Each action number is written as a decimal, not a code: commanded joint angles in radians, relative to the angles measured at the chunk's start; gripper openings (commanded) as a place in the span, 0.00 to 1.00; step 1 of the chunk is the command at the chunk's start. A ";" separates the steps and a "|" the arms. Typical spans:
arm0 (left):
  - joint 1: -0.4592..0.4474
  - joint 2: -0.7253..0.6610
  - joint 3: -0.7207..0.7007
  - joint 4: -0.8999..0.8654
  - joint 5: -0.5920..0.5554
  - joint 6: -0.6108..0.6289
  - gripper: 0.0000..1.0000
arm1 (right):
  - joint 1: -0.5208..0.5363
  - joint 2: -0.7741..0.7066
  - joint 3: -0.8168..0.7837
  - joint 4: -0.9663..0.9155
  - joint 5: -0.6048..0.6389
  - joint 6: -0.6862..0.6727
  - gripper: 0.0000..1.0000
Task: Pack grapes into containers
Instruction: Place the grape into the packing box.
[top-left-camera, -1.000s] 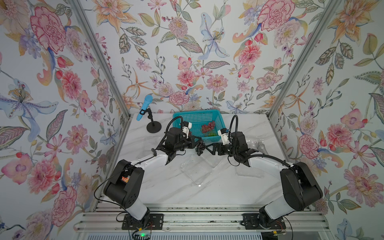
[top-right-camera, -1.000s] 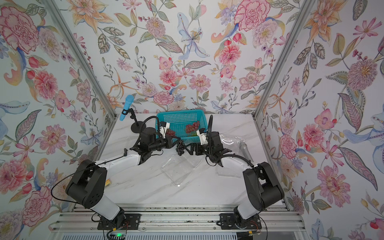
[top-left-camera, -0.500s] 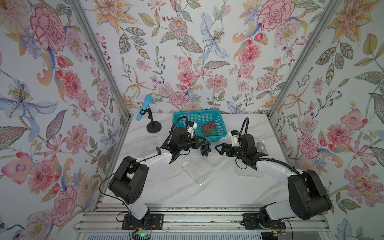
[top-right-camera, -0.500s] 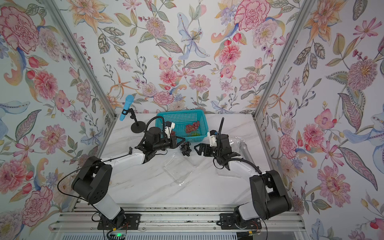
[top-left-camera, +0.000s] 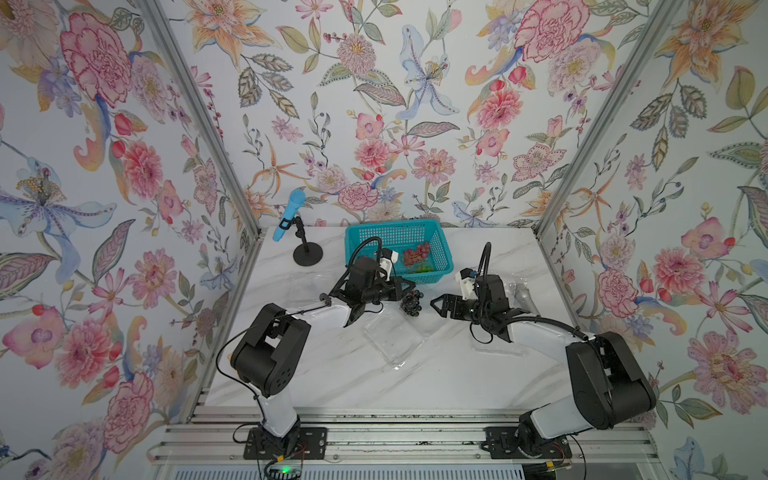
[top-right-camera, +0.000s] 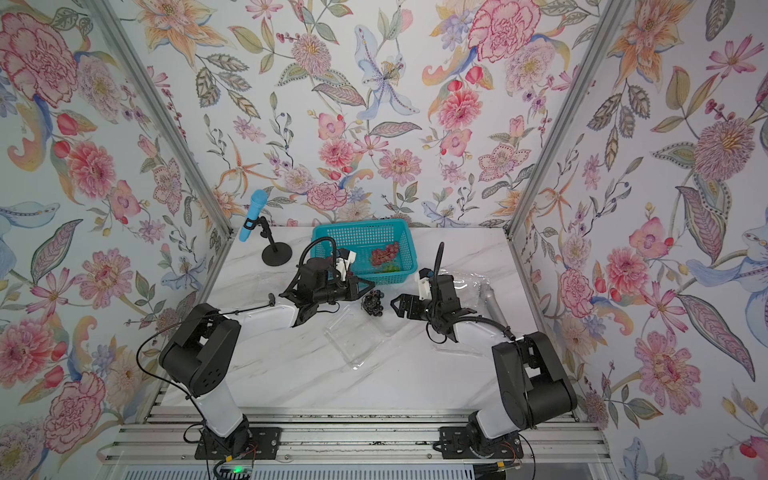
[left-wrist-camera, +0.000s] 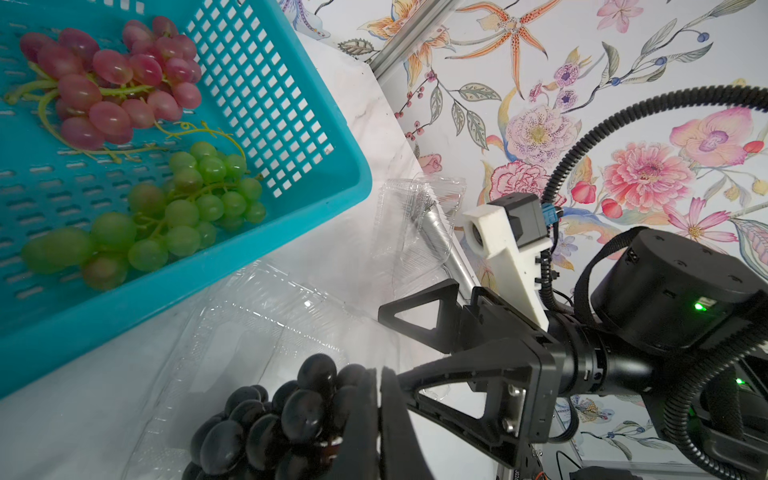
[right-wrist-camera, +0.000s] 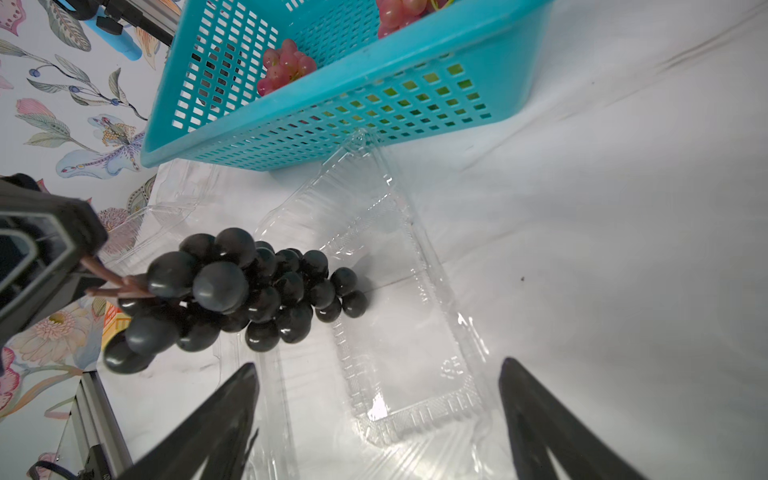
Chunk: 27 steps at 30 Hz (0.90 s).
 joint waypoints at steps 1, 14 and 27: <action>-0.021 0.036 0.043 0.041 0.023 -0.009 0.00 | 0.024 0.037 -0.010 0.006 0.010 0.016 0.87; -0.026 0.085 0.077 0.009 0.043 0.002 0.00 | 0.040 0.057 -0.005 0.049 0.012 0.054 0.85; -0.027 0.134 0.091 -0.028 0.045 0.017 0.16 | -0.027 -0.009 -0.010 0.009 0.025 0.024 0.86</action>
